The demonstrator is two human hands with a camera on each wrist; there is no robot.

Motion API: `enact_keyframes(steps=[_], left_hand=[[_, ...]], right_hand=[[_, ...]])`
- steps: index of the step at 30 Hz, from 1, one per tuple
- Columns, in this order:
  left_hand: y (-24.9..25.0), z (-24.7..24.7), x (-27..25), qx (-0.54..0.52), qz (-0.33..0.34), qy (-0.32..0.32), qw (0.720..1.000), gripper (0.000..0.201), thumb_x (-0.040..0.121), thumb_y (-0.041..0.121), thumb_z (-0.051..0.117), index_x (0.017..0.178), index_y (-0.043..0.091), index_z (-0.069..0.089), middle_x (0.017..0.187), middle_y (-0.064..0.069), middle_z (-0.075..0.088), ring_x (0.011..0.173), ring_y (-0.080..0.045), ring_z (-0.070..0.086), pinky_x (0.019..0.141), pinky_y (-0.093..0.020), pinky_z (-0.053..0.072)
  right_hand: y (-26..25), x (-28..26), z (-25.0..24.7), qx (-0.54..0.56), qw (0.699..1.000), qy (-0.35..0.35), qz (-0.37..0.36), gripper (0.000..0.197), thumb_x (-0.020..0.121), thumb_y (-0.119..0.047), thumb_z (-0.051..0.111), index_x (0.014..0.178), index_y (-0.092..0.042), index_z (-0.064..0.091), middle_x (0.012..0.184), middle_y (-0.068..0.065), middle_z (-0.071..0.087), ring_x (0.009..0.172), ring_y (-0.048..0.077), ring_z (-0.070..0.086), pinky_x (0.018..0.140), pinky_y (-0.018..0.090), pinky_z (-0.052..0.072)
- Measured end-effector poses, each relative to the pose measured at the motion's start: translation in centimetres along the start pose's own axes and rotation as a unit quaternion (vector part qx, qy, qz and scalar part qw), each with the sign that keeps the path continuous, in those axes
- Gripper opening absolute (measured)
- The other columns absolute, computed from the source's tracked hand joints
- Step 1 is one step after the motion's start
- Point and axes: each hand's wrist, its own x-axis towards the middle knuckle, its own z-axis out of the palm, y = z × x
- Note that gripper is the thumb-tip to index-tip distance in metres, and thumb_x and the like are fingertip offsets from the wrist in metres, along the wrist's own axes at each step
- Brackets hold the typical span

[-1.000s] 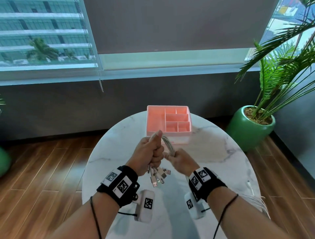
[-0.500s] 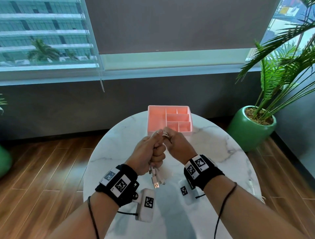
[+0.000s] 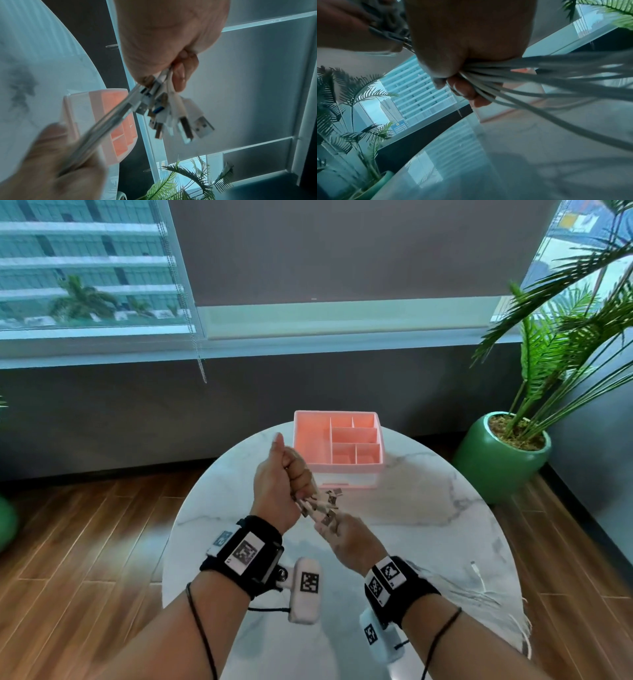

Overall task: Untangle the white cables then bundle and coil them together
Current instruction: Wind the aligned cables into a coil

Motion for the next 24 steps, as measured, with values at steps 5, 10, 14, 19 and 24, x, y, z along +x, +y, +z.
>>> enact_keyframes(steps=[5, 10, 14, 19, 24], left_hand=[[-0.5, 0.0, 1.1, -0.040, 0.031, 0.117, 0.992, 0.051, 0.103, 0.049, 0.047, 0.063, 0.025, 0.026, 0.056, 0.004, 0.017, 0.047, -0.014, 0.014, 0.041, -0.025, 0.018], [-0.2, -0.2, 1.6, -0.012, 0.064, 0.154, 0.986, 0.050, 0.104, 0.047, 0.045, 0.063, 0.023, 0.028, 0.052, 0.005, 0.023, 0.044, -0.014, 0.017, 0.041, -0.024, 0.019], [-1.0, -0.7, 1.9, 0.034, 0.104, 0.124, 0.986, 0.053, 0.104, 0.046, 0.045, 0.061, 0.021, 0.029, 0.055, 0.000, 0.021, 0.045, -0.017, 0.018, 0.044, -0.025, 0.019], [-1.5, 0.2, 1.8, 0.082, 0.138, 0.097, 0.982, 0.054, 0.105, 0.043, 0.046, 0.058, 0.020, 0.029, 0.049, 0.002, 0.024, 0.042, -0.015, 0.020, 0.042, -0.022, 0.021], [-1.7, 0.0, 1.8, 0.097, 0.150, 0.113, 0.977, 0.059, 0.104, 0.044, 0.046, 0.051, 0.022, 0.031, 0.043, 0.006, 0.029, 0.036, -0.011, 0.023, 0.040, -0.019, 0.023]], right_hand=[[1.6, -2.0, 2.6, 0.021, 0.999, -0.025, 0.015, 0.039, 0.088, -0.058, 0.049, 0.077, -0.021, 0.051, 0.070, -0.001, 0.063, 0.062, 0.016, 0.057, 0.063, 0.039, 0.048], [3.7, -2.7, 1.5, -0.001, 0.998, -0.047, 0.046, 0.045, 0.090, -0.060, 0.047, 0.064, -0.024, 0.038, 0.058, -0.007, 0.044, 0.053, 0.008, 0.040, 0.057, 0.033, 0.035], [3.4, -1.6, 1.4, -0.004, 0.992, -0.099, 0.079, 0.046, 0.096, -0.053, 0.048, 0.063, -0.023, 0.038, 0.058, -0.009, 0.041, 0.051, 0.009, 0.037, 0.056, 0.029, 0.033], [1.4, -1.0, 1.8, -0.015, 0.980, -0.172, 0.094, 0.041, 0.099, -0.040, 0.048, 0.063, -0.022, 0.036, 0.061, -0.005, 0.040, 0.054, 0.013, 0.035, 0.056, 0.030, 0.031], [0.1, -1.4, 1.8, -0.036, 0.972, -0.212, 0.092, 0.042, 0.098, -0.024, 0.048, 0.060, -0.020, 0.031, 0.056, -0.001, 0.033, 0.045, 0.013, 0.028, 0.044, 0.024, 0.025]])
